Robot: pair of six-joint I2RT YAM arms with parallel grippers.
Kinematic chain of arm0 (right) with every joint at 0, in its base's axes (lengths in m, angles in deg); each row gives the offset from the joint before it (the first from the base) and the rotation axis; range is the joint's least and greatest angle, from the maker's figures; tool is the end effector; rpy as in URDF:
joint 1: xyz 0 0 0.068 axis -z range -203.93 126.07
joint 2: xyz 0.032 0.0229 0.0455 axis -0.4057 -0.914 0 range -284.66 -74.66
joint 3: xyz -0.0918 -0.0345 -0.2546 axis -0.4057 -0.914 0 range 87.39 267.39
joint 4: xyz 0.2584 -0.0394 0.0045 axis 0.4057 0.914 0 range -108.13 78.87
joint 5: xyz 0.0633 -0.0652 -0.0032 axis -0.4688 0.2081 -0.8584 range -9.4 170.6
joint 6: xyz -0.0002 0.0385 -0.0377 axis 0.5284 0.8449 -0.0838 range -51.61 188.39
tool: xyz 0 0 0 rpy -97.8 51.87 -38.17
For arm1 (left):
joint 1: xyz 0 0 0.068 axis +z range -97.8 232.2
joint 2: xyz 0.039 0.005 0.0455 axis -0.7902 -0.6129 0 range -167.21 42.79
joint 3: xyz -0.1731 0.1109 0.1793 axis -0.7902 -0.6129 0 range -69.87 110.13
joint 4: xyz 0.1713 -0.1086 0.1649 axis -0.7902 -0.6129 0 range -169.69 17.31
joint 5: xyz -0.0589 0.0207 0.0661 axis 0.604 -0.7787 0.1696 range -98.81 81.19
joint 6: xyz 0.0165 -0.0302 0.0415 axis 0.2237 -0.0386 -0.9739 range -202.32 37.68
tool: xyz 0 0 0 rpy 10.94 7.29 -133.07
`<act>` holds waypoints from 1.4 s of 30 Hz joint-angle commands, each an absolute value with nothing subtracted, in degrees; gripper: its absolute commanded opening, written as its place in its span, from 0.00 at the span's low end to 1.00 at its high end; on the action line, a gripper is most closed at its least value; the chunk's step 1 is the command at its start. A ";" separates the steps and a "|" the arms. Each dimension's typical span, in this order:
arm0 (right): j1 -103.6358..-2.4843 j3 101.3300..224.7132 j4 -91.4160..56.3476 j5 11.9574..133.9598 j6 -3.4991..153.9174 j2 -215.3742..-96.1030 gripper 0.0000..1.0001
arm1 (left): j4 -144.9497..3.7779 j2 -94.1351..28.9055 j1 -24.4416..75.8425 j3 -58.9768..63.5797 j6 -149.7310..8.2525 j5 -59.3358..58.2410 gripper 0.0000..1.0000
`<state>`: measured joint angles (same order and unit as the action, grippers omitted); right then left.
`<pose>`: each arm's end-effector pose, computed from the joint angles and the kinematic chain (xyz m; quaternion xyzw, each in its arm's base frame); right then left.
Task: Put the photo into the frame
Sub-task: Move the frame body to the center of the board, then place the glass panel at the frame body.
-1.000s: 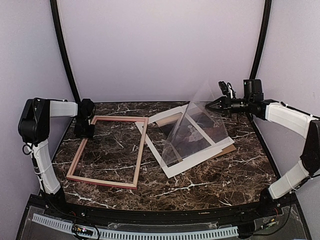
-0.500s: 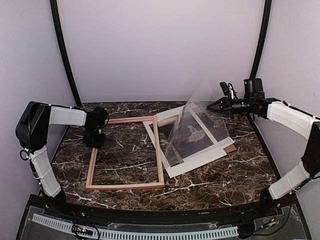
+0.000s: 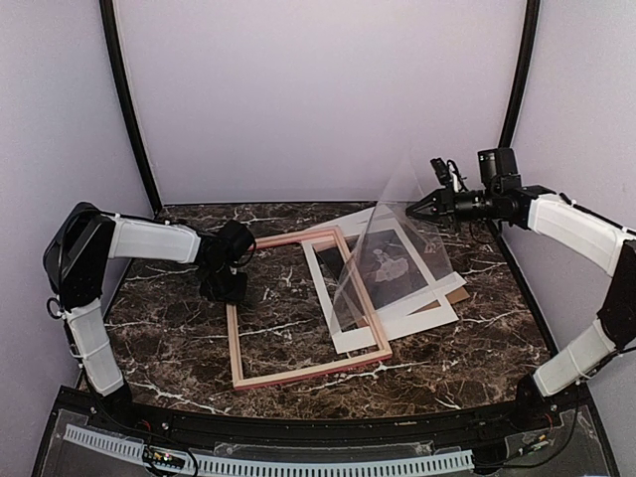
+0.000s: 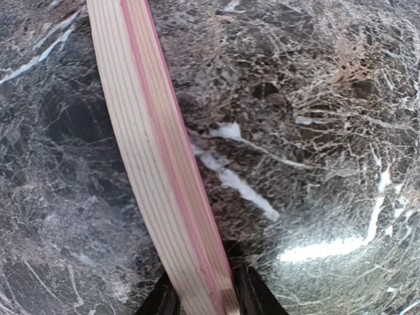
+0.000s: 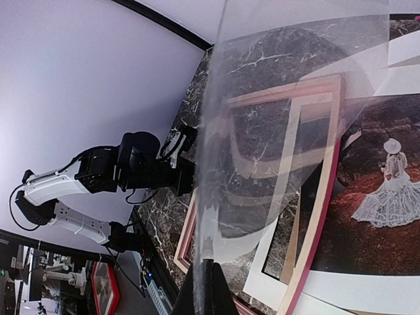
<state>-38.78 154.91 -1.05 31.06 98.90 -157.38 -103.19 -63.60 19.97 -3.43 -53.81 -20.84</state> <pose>0.3031 0.1084 0.3172 -0.0920 0.8154 0.5075 0.2629 0.3060 -0.1842 0.1529 0.0140 0.9801 0.0038 0.1979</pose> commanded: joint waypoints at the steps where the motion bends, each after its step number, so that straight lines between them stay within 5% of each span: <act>1: -43.32 160.83 -2.88 32.57 98.88 -158.69 0.00 | -102.35 -61.50 19.43 -4.00 -54.22 -14.44 0.34; 10: -54.91 175.47 -1.65 34.37 100.04 -166.63 0.00 | -101.20 -51.18 23.19 -4.90 -56.98 -13.44 0.60; 17: -63.85 184.66 -6.33 31.61 105.18 -173.36 0.00 | -100.01 -39.31 34.03 -11.43 -56.74 -15.04 0.68; 28: -59.67 161.79 -25.24 30.44 114.93 -182.60 0.00 | -102.20 -32.05 39.81 -13.09 -57.88 -21.23 0.72; 42: -57.42 153.43 -20.77 40.52 111.33 -183.71 0.00 | -99.76 -35.45 35.08 -14.27 -57.57 -20.95 0.72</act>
